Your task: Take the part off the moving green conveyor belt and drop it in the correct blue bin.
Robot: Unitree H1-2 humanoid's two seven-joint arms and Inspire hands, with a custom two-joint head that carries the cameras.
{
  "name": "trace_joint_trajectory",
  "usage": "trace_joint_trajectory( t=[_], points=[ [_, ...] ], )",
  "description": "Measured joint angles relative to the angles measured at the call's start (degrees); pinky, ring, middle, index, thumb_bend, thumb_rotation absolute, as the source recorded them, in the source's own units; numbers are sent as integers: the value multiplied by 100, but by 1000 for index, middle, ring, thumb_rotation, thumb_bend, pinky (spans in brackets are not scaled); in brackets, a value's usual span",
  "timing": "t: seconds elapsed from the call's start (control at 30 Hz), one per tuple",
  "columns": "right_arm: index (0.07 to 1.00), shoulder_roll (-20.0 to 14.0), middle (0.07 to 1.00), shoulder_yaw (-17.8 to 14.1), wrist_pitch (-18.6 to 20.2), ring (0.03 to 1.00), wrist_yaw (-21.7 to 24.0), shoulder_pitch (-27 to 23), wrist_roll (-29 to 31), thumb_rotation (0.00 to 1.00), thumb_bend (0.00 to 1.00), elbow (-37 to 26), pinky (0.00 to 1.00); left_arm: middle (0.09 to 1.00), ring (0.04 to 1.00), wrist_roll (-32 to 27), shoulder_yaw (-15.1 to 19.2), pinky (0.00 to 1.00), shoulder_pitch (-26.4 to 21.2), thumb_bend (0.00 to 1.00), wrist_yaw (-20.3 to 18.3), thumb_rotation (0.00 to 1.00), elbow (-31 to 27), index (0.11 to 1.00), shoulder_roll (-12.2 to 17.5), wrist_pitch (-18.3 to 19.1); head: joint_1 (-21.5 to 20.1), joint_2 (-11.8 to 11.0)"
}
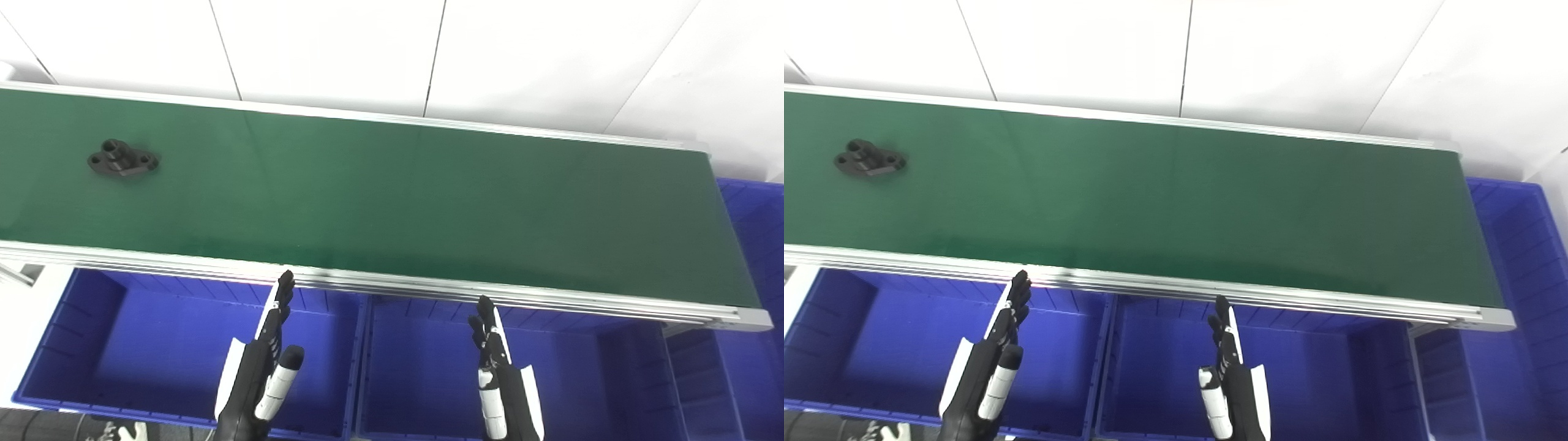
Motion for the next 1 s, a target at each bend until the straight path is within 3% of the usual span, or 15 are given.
trace_joint_trajectory(
  t=[0.8, 1.0],
  points=[
    [1000, -4, 1000, -6, -16, 979, -3, -16, -8, 1000, 841, 104, 1000, 1000, 1000, 29, -9, 1000, -19, 731, -3, 983, 128, 1000, 12, -12, 26, -202],
    [1000, -17, 1000, -12, -58, 979, -3, -50, 0, 1000, 816, 274, 1000, 1000, 1000, 30, -3, 1000, -29, 727, 10, 990, 264, 1000, 7, -79, 123, -483]
  ],
)
